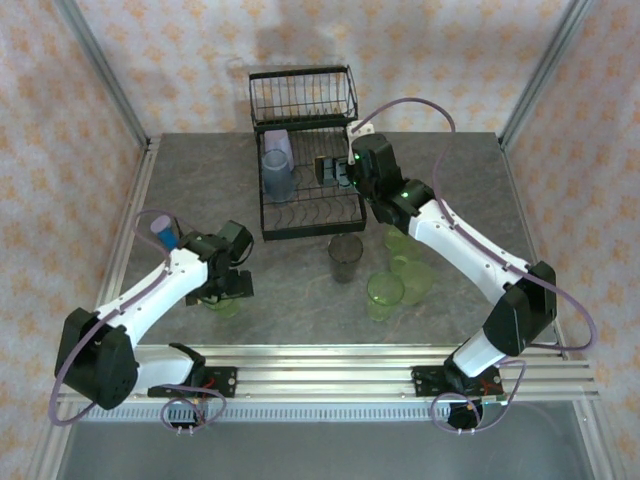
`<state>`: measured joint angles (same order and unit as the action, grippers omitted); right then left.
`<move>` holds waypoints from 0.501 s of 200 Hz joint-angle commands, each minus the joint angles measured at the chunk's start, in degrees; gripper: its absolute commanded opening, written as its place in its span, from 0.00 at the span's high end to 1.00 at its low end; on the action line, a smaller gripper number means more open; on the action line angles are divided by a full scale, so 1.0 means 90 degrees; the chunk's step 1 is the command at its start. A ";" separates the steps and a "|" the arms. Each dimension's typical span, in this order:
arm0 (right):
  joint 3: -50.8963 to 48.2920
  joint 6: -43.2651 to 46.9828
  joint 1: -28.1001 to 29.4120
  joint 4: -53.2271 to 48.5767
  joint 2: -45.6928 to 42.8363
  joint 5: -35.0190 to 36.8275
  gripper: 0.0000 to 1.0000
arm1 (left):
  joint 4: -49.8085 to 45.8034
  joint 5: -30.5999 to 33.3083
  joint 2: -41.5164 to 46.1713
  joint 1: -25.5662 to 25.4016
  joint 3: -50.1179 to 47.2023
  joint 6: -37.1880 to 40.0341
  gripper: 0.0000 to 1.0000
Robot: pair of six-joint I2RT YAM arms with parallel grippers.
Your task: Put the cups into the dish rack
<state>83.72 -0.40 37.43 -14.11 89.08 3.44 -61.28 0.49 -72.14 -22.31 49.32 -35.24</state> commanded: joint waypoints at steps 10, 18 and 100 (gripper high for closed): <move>-0.0130 -0.0071 -0.0048 0.0086 -0.0188 0.0153 0.01 | 0.0503 -0.0258 -0.0235 0.0082 -0.0195 0.0225 0.00; -0.0136 -0.0054 -0.0050 0.0059 -0.0198 0.0164 0.01 | 0.0545 -0.0274 -0.0249 0.0076 -0.0213 0.0215 0.00; -0.0154 -0.0123 -0.0057 0.0034 -0.0258 0.0213 0.01 | 0.0558 -0.0333 -0.0089 0.0076 -0.0210 0.0230 0.23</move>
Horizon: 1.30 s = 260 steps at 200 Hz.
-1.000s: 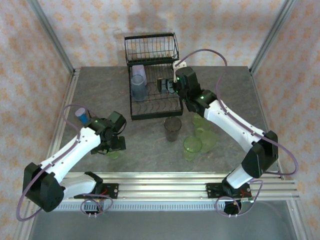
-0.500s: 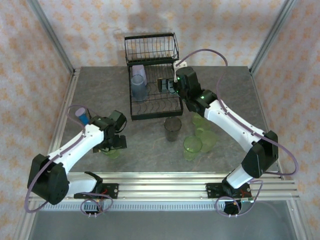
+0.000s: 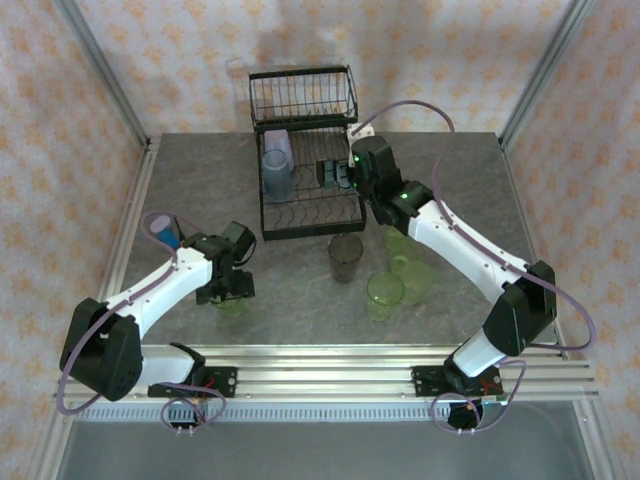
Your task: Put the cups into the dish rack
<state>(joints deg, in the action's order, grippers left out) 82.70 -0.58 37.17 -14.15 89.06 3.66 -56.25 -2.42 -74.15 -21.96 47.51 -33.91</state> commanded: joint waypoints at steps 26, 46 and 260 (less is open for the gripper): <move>-0.0031 -0.0135 -0.0038 0.0021 -0.0284 0.0146 0.01 | -0.0049 -0.0025 0.0450 0.0037 0.0272 0.0158 0.24; -0.0012 -0.0278 -0.0084 0.0029 -0.0343 -0.0105 0.01 | 0.0063 0.0023 0.0852 0.0038 0.0655 0.0252 0.24; -0.0030 -0.7570 -0.0648 0.6163 0.0574 -0.6638 0.01 | 1.1200 -0.1061 0.1629 0.0038 0.0341 0.1315 0.34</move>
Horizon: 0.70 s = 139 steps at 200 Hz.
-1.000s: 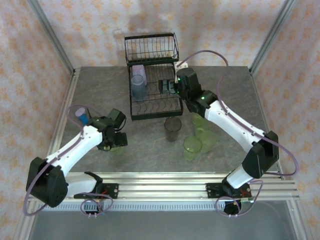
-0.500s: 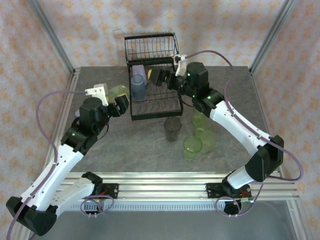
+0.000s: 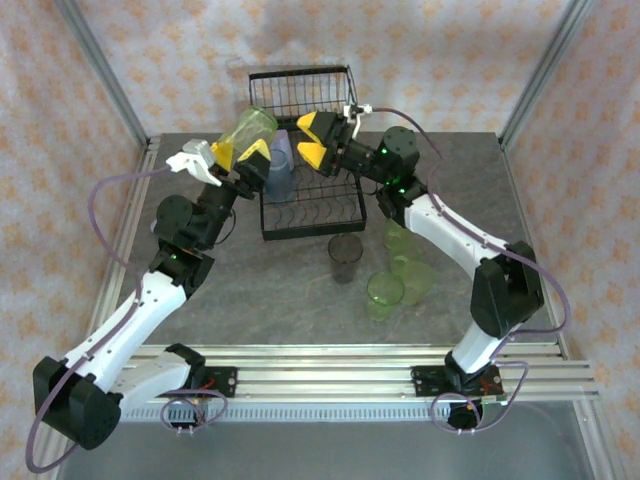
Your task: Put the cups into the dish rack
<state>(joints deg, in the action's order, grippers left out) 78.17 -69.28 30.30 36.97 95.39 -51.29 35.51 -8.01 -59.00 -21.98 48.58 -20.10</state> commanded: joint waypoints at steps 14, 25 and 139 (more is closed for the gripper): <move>0.0588 0.0186 0.0203 0.0443 -0.0103 -0.0606 0.01 | 0.1133 -0.0553 -0.0107 0.0043 0.0240 -0.0327 0.34; 0.0699 0.0241 0.0286 0.0393 -0.0039 -0.0629 0.01 | 0.1254 -0.0664 -0.0150 0.0047 0.0246 -0.0424 0.34; 0.1723 0.0703 0.0695 0.0028 0.0511 -0.0713 0.13 | 0.1714 -0.1224 -0.0535 0.0041 0.0285 -0.1083 0.34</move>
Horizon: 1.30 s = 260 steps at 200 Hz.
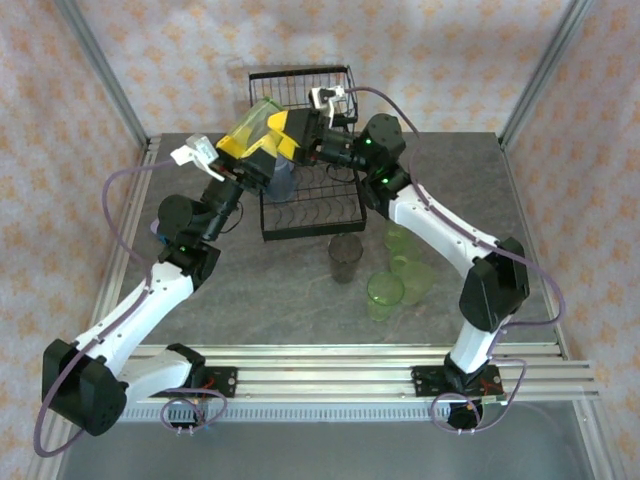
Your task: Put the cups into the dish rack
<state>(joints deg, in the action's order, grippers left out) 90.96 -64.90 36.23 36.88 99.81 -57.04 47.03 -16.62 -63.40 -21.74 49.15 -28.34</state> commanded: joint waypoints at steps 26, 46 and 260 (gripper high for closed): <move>0.0391 0.0605 0.0037 -0.0327 0.0028 0.0059 0.16 | 0.0381 -0.0351 -0.0094 0.0018 0.0253 -0.0235 0.34; 0.0410 0.0903 0.0037 -0.0496 -0.0004 0.0221 0.19 | 0.0376 -0.0356 -0.0113 0.0013 0.0243 -0.0288 0.34; -0.1456 0.7644 -0.0038 -0.2908 -0.0076 0.5200 0.38 | -0.4885 0.1716 0.2940 0.0018 -0.0961 0.1665 0.01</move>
<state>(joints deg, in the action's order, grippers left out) 80.88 -6.57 35.16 2.79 94.83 -21.58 13.17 -6.59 -39.75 -21.65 41.82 -17.10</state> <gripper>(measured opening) 0.673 0.994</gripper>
